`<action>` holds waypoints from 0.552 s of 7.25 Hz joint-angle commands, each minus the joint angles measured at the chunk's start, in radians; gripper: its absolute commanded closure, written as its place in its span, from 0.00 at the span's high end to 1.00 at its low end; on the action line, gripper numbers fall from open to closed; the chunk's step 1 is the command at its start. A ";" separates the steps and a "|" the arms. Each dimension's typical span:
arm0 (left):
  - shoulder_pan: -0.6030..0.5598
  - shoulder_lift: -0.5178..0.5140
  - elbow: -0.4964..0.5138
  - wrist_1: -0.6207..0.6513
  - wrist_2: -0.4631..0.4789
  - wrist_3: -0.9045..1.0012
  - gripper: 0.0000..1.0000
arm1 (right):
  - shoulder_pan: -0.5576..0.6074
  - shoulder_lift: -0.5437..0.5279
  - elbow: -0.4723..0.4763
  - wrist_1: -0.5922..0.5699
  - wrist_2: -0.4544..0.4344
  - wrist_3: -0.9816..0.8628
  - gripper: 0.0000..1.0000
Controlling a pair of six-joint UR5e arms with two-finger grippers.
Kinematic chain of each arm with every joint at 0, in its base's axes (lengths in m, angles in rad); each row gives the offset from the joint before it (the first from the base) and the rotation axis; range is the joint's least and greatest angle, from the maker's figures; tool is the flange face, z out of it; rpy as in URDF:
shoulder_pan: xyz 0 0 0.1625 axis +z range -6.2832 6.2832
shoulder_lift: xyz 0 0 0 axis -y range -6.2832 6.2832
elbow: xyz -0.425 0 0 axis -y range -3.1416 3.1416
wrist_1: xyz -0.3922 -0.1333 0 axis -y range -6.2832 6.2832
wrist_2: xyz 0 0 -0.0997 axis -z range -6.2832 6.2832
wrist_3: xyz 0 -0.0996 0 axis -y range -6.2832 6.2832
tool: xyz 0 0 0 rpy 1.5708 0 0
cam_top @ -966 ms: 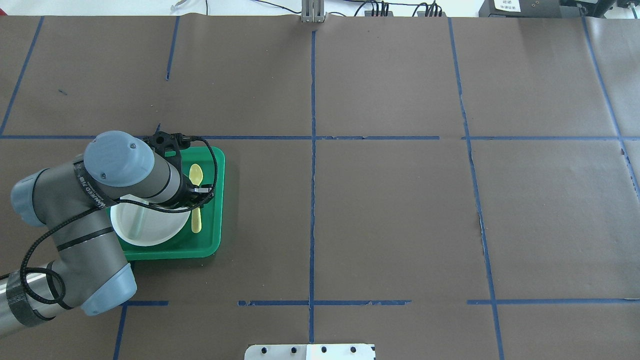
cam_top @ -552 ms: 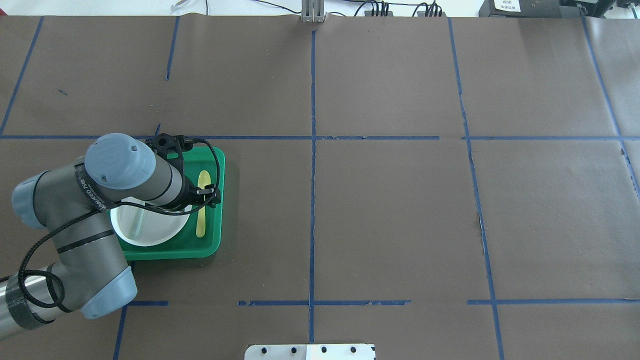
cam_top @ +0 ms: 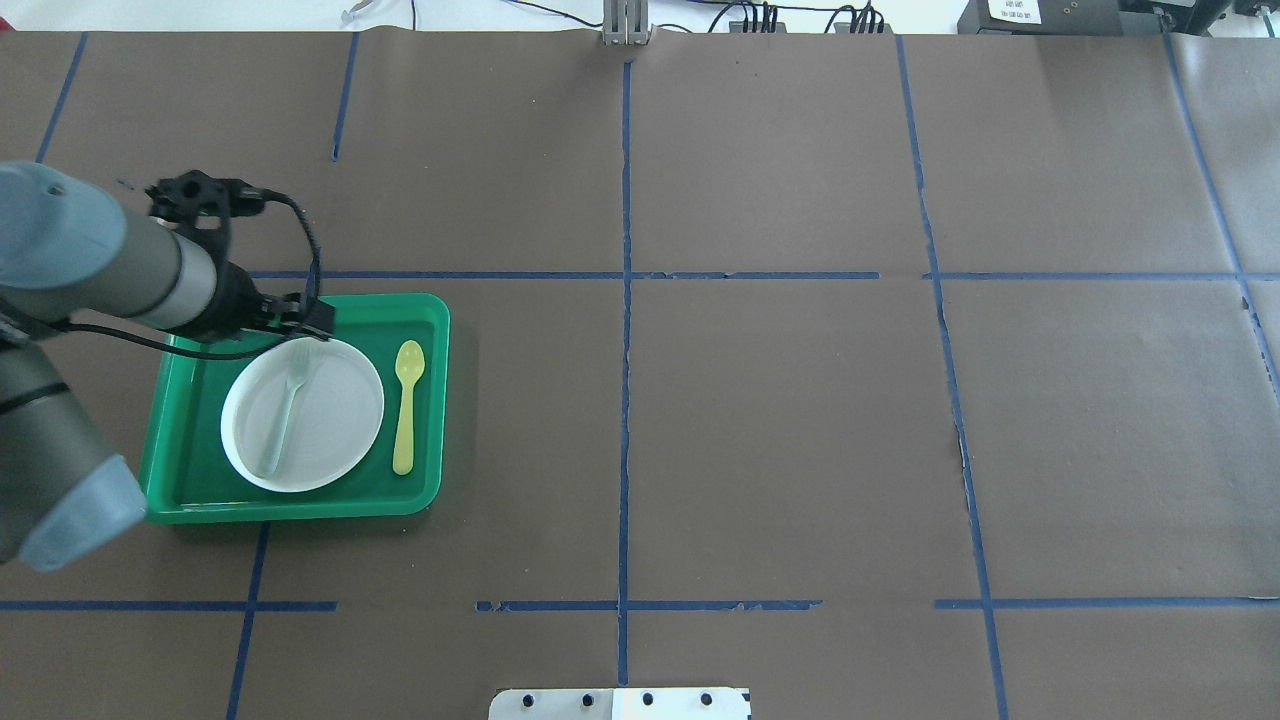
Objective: Place spoon
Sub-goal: 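Open the left gripper and withdraw it away from the tray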
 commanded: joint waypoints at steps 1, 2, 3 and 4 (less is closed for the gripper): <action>-0.294 0.172 0.002 0.002 -0.137 0.478 1.00 | 0.000 0.000 0.000 -0.001 0.000 0.000 1.00; -0.444 0.238 0.044 0.002 -0.163 0.632 1.00 | 0.000 0.000 0.000 -0.001 0.000 0.000 1.00; -0.581 0.289 0.112 0.002 -0.206 0.779 1.00 | 0.000 0.000 0.000 -0.001 0.000 0.000 1.00; -0.670 0.316 0.178 0.002 -0.247 0.934 1.00 | 0.000 0.000 0.000 -0.001 0.000 0.000 1.00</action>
